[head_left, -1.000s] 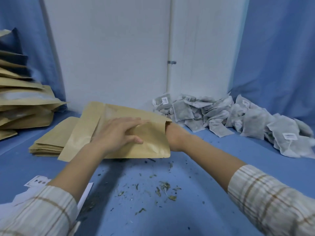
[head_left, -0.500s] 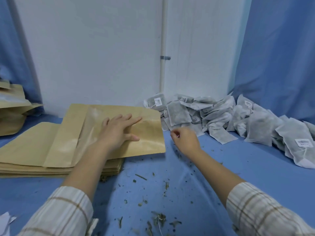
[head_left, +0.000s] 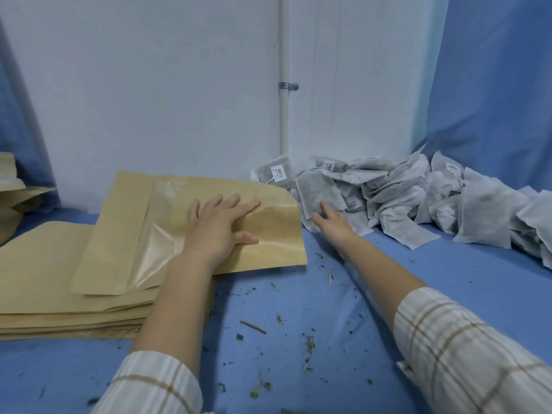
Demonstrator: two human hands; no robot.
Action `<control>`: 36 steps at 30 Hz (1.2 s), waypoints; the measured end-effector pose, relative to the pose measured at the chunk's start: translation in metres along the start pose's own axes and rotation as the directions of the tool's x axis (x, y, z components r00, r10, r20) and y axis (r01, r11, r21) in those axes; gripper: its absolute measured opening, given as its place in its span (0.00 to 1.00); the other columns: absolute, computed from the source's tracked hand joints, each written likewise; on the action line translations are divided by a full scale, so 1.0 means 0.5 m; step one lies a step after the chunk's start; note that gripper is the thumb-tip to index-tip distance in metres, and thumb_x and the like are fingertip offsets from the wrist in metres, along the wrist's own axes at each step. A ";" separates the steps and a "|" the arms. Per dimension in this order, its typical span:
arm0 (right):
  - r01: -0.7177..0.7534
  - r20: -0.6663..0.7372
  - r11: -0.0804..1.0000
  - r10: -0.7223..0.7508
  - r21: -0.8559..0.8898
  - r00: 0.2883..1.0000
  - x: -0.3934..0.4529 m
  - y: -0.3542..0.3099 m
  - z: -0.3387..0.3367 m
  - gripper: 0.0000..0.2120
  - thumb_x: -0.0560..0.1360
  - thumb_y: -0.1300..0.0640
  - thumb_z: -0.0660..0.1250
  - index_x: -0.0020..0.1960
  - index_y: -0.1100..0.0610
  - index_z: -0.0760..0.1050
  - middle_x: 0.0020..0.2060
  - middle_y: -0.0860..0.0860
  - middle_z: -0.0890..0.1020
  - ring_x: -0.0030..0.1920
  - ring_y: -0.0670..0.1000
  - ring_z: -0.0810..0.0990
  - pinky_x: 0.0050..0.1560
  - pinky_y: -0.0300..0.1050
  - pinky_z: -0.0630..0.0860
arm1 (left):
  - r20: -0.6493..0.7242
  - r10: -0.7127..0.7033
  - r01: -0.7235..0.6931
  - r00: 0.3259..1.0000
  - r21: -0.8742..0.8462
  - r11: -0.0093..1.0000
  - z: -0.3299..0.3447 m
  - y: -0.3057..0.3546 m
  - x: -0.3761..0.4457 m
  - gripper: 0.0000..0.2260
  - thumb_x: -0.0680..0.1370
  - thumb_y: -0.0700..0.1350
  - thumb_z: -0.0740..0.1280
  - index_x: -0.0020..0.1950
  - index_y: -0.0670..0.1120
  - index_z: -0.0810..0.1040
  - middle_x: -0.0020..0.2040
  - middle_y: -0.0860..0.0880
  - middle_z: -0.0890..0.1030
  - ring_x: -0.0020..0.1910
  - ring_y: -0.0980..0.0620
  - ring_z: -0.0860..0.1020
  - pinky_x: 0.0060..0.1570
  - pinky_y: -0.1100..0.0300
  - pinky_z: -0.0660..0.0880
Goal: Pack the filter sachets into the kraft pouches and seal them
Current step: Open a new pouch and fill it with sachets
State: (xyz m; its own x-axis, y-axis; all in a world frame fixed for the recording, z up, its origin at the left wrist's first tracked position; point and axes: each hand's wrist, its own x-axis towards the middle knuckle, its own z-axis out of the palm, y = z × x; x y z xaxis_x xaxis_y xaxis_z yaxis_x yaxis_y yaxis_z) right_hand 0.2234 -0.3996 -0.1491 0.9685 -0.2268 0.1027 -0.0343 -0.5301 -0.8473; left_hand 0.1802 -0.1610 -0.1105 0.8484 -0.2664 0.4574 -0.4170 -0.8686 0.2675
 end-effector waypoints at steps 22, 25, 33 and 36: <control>0.050 -0.251 0.460 0.387 0.887 0.887 -0.021 0.036 -0.051 0.15 0.67 0.65 0.74 0.53 0.63 0.77 0.39 0.54 0.82 0.35 0.49 0.81 0.29 0.39 0.78 | 0.008 -0.057 0.057 0.998 -0.107 0.993 -0.019 -0.017 -0.021 0.30 0.72 0.55 0.70 0.71 0.66 0.61 0.76 0.56 0.58 0.76 0.52 0.52 0.71 0.51 0.41; 0.116 -0.346 0.556 0.329 0.823 0.879 -0.032 0.024 -0.071 0.15 0.68 0.64 0.74 0.53 0.59 0.77 0.43 0.54 0.82 0.34 0.46 0.79 0.26 0.33 0.73 | 0.004 -0.069 0.069 0.998 -0.120 0.990 -0.024 -0.022 -0.021 0.30 0.72 0.55 0.70 0.71 0.66 0.62 0.77 0.56 0.58 0.76 0.52 0.52 0.72 0.51 0.41; 0.124 -0.176 0.629 0.021 0.768 0.984 -0.072 -0.040 -0.049 0.11 0.68 0.64 0.74 0.50 0.58 0.78 0.39 0.51 0.84 0.38 0.47 0.82 0.38 0.39 0.79 | 0.027 -0.006 0.012 1.000 -0.247 0.969 -0.034 -0.016 -0.023 0.32 0.71 0.52 0.73 0.70 0.66 0.63 0.76 0.56 0.59 0.76 0.55 0.52 0.72 0.52 0.41; 0.162 -0.156 0.704 -0.074 0.691 0.985 -0.086 -0.069 -0.025 0.08 0.68 0.64 0.74 0.45 0.57 0.78 0.35 0.50 0.83 0.35 0.46 0.79 0.32 0.35 0.74 | 0.048 0.052 -0.034 0.997 -0.324 0.945 -0.034 -0.005 -0.022 0.33 0.70 0.51 0.73 0.69 0.66 0.62 0.75 0.57 0.60 0.76 0.56 0.53 0.73 0.53 0.42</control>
State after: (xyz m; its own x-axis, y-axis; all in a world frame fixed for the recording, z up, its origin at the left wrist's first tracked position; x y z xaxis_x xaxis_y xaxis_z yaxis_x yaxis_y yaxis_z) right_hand 0.1801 -0.3817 -0.1176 0.9180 -0.3117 0.2450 0.3034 0.1547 -0.9402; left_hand 0.1664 -0.1489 -0.1016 0.8403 -0.3309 0.4295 -0.5285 -0.6767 0.5125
